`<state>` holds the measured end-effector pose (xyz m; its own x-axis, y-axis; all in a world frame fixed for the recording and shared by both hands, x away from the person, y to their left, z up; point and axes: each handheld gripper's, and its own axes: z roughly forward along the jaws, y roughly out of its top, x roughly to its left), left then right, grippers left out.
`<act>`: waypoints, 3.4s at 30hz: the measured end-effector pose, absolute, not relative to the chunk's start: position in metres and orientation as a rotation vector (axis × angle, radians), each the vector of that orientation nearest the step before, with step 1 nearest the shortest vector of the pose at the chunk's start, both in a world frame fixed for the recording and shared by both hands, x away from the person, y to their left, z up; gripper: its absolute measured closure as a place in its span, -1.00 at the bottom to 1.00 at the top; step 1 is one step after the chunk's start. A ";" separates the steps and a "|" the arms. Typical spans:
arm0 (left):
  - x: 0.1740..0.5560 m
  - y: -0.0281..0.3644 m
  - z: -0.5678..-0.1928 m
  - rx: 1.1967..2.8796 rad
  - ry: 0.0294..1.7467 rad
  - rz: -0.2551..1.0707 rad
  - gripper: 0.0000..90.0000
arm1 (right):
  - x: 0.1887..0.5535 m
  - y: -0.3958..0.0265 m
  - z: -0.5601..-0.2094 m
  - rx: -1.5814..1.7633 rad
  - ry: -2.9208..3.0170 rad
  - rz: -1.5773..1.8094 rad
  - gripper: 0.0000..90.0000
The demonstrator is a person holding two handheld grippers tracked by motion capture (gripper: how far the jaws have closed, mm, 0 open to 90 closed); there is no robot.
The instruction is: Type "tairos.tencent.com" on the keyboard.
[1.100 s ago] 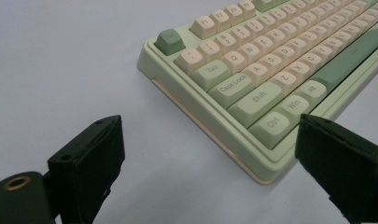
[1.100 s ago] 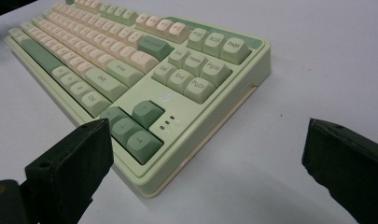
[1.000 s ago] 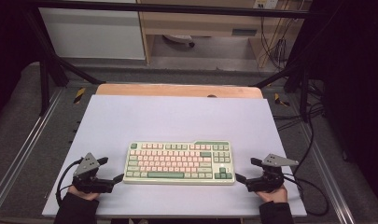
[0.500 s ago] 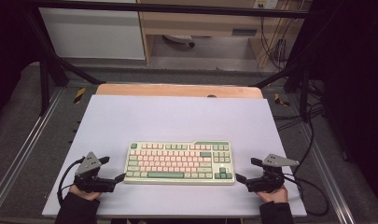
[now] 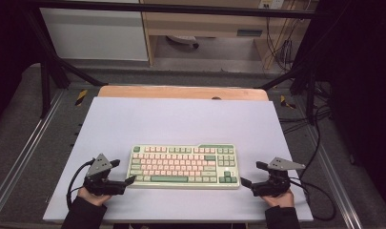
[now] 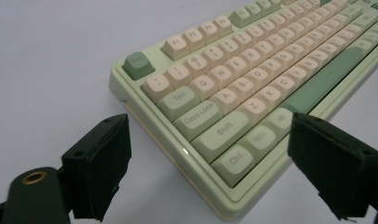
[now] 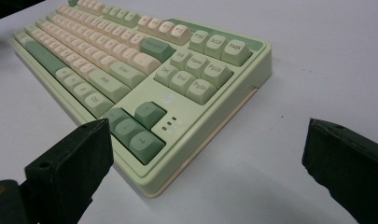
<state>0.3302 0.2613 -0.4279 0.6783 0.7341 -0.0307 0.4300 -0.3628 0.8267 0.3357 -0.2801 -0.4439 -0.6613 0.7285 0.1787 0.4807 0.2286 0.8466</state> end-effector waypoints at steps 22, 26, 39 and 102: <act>0.341 0.212 -0.407 1.997 0.871 0.396 0.19 | 0.336 -0.279 -0.445 1.144 2.256 1.394 -0.94; 0.344 0.199 -0.408 2.006 0.871 0.393 0.34 | 0.336 -0.278 -0.445 1.144 2.257 1.393 -0.94; 0.358 0.171 -0.408 2.019 0.873 0.380 0.80 | 0.336 -0.279 -0.444 1.142 2.255 1.393 -0.94; 0.361 0.163 -0.410 2.062 0.851 0.408 1.00 | 0.336 -0.279 -0.445 1.132 2.266 1.388 -0.94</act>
<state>0.3609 0.1630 -0.4105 0.7156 0.6982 -0.0194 0.4224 -0.4104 0.8082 0.3362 -0.2786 -0.4449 -0.6656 0.7257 0.1741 0.4850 0.2432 0.8400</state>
